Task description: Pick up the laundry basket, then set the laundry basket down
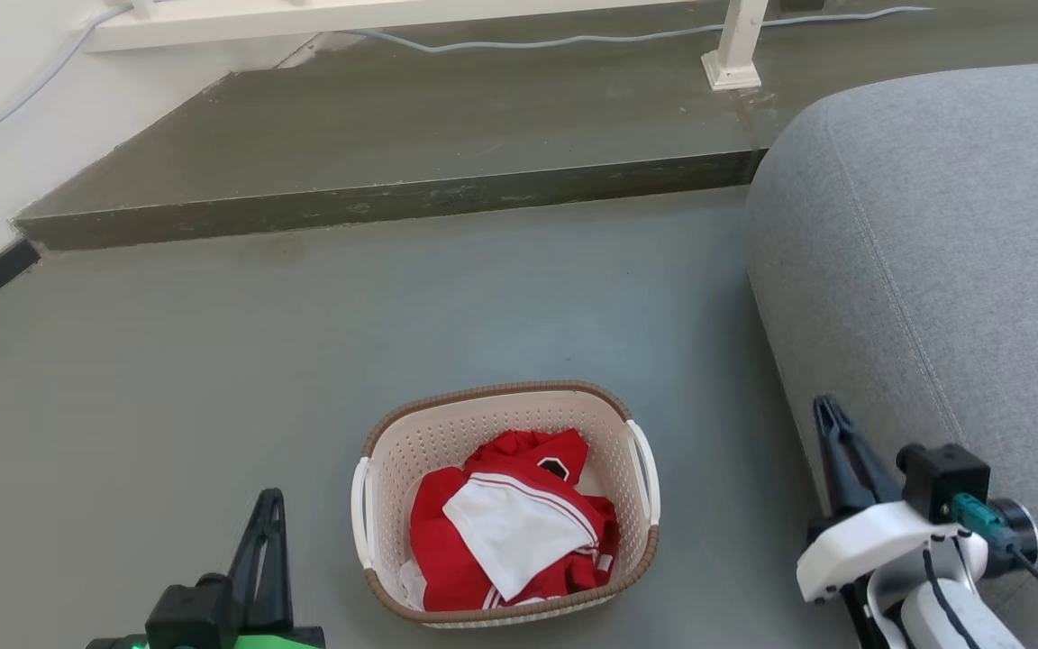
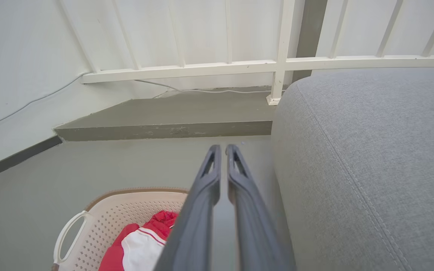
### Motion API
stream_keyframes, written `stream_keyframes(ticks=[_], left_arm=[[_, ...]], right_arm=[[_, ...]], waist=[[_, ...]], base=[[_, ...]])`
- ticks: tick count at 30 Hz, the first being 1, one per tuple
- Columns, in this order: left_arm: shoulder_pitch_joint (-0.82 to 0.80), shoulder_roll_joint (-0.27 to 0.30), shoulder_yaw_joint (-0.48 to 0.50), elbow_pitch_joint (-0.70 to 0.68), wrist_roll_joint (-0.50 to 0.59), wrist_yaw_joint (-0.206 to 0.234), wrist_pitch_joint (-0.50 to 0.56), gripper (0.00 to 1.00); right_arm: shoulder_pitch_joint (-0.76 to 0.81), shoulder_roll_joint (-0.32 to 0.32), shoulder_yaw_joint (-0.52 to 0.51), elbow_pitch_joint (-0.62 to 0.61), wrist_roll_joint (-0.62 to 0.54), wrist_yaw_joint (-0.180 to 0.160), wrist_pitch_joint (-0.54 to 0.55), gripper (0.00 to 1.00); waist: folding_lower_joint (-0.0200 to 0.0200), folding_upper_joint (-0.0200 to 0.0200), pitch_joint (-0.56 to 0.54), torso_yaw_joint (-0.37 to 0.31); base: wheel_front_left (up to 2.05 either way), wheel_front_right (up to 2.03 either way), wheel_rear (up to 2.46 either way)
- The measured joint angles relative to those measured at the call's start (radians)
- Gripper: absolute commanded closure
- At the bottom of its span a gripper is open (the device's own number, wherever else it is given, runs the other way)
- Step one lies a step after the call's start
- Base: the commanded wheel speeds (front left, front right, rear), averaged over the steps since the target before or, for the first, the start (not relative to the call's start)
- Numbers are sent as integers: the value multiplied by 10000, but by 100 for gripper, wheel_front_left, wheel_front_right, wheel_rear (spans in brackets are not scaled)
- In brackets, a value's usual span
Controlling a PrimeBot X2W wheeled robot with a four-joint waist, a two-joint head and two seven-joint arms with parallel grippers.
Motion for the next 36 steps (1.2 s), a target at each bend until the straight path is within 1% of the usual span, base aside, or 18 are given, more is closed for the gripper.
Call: stream_keyframes(ticks=[6, 11, 14, 20, 23, 36], left_arm=[[162, -8, -217, -255, -374, -4, -2, 100], [330, -17, -280, -399, -1041, -17, -4, 100], [346, -19, -224, -441, -1582, -94, -6, 100], [324, -29, 105, -416, -2740, -105, 119, 100], [314, -38, 163, -393, -2984, -119, 146, 100], [55, 52, 546, -42, -5172, -326, 529, 100]], right_arm=[[190, 119, -12, -73, 395, 117, 0, 100], [224, 165, -84, -219, 1053, 242, 2, 100], [234, 192, -165, -286, 1582, 286, 52, 100], [234, 228, -487, -299, 2608, 422, 311, 100], [234, 257, -558, -307, 2869, 431, 384, 100], [213, 316, -1116, -324, 4801, 635, 838, 100]], waist=[[0, 0, -13, 31], [1, 0, -66, 94], [0, 0, -93, 130], [0, 0, -141, 185], [0, 0, -158, 203], [0, 0, -280, 329]], base=[[0, 0, 0], [0, 0, 0], [0, 0, 0], [0, 0, 0], [0, 0, 0], [0, 0, 0]])
